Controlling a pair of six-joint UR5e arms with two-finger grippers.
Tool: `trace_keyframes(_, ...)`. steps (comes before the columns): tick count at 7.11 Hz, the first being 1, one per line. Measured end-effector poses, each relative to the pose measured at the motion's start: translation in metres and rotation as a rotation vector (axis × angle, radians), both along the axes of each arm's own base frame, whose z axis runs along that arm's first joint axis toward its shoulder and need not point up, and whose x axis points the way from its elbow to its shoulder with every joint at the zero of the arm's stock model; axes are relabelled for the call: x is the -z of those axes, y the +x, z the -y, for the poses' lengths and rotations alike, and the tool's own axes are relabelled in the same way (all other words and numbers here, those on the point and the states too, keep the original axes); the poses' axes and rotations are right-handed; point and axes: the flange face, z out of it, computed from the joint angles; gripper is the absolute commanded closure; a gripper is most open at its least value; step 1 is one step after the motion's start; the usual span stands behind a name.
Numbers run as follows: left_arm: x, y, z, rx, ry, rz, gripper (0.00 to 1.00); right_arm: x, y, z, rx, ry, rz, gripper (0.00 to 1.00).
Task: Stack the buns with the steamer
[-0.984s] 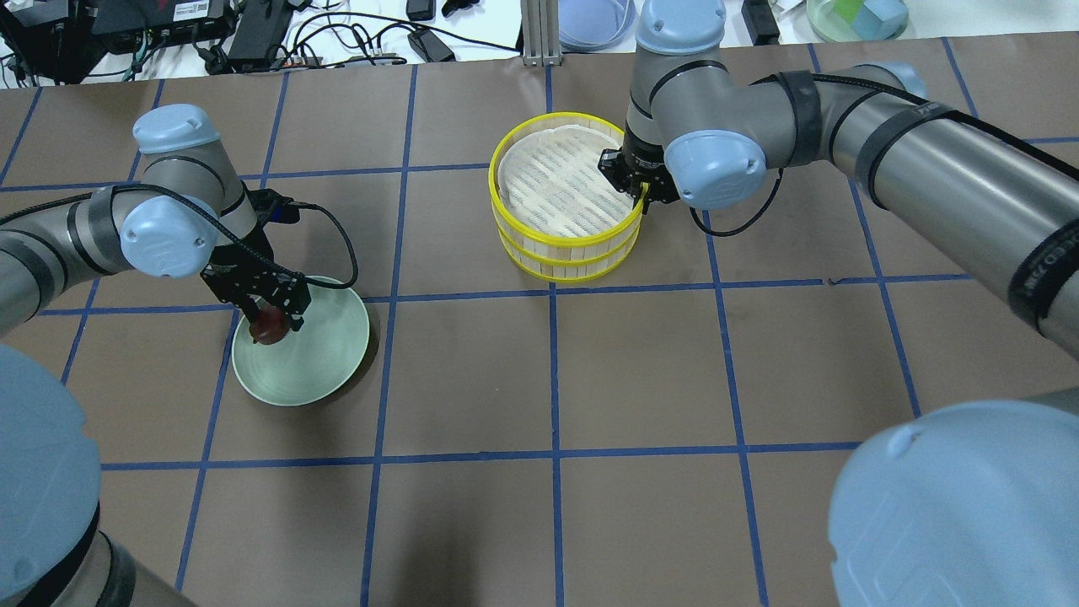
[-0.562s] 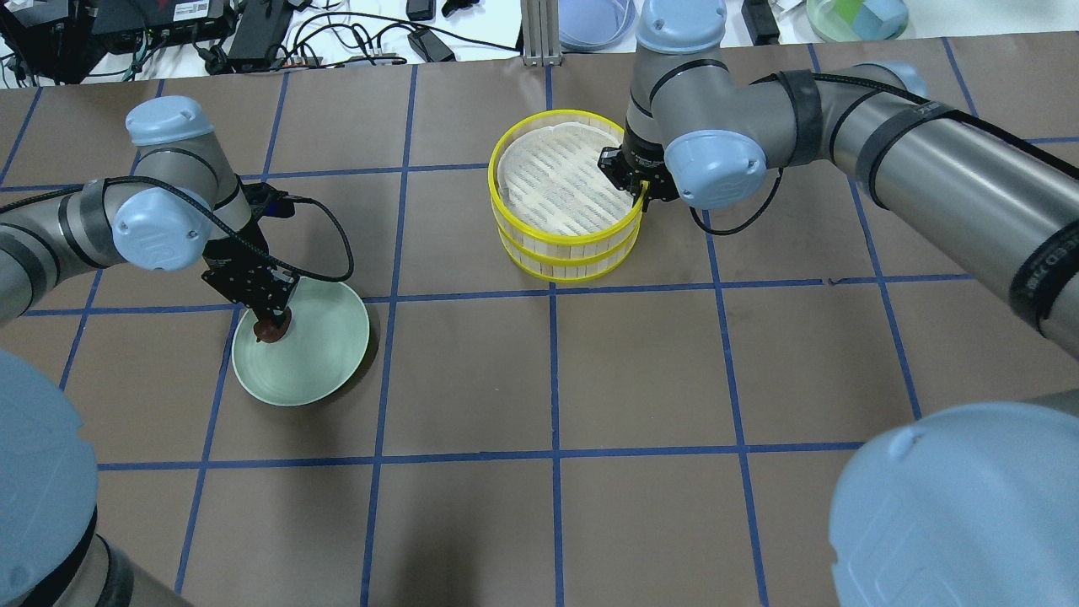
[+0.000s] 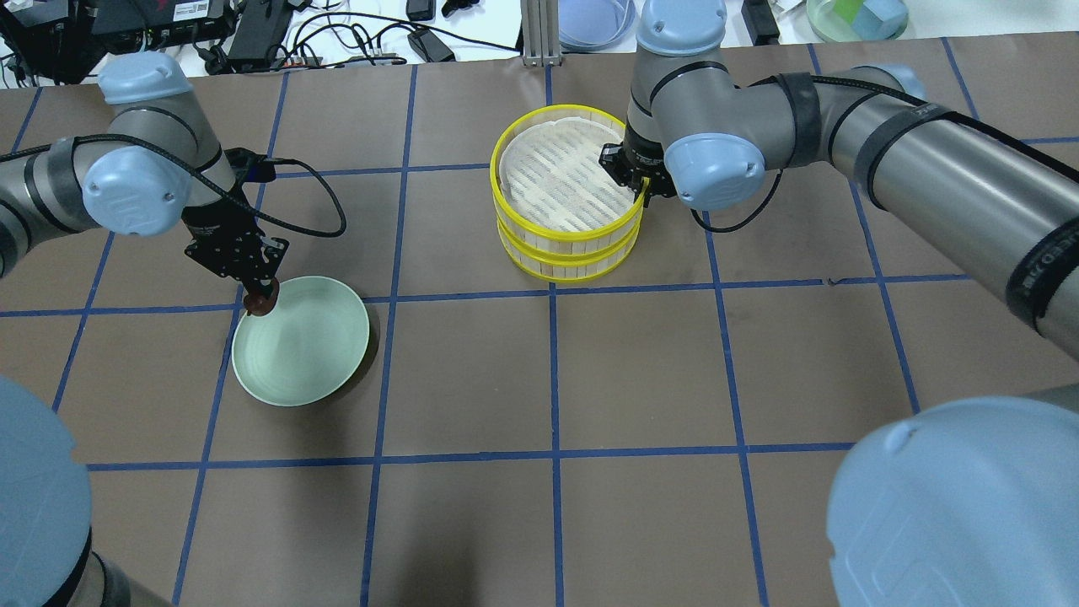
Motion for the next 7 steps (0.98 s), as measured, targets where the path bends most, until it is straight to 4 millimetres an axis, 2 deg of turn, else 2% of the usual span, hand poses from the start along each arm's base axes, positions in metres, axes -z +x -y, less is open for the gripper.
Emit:
trace_keyframes(1, -0.027, -0.007, 0.004, -0.028, -0.034, 0.021, 1.00, 0.001, 0.000, 0.000, -0.001, 0.001, -0.002, 1.00)
trace_keyframes(3, -0.078, -0.010, 0.006, -0.073, -0.090, 0.090, 1.00, 0.005, 0.000, -0.002, -0.002, 0.009, -0.001, 0.79)
trace_keyframes(5, -0.099, -0.018, 0.005, -0.086, -0.117, 0.097, 1.00, 0.008, 0.000, -0.002, -0.002, 0.016, -0.001, 0.69)
trace_keyframes(6, -0.104, -0.035, 0.004, -0.101, -0.134, 0.090, 1.00, 0.009, 0.000, -0.002, -0.002, 0.019, 0.000, 0.67)
trace_keyframes(7, -0.107, -0.056, 0.003, -0.127, -0.152, 0.094, 1.00, 0.009, 0.000, -0.003, -0.002, 0.020, 0.003, 0.60)
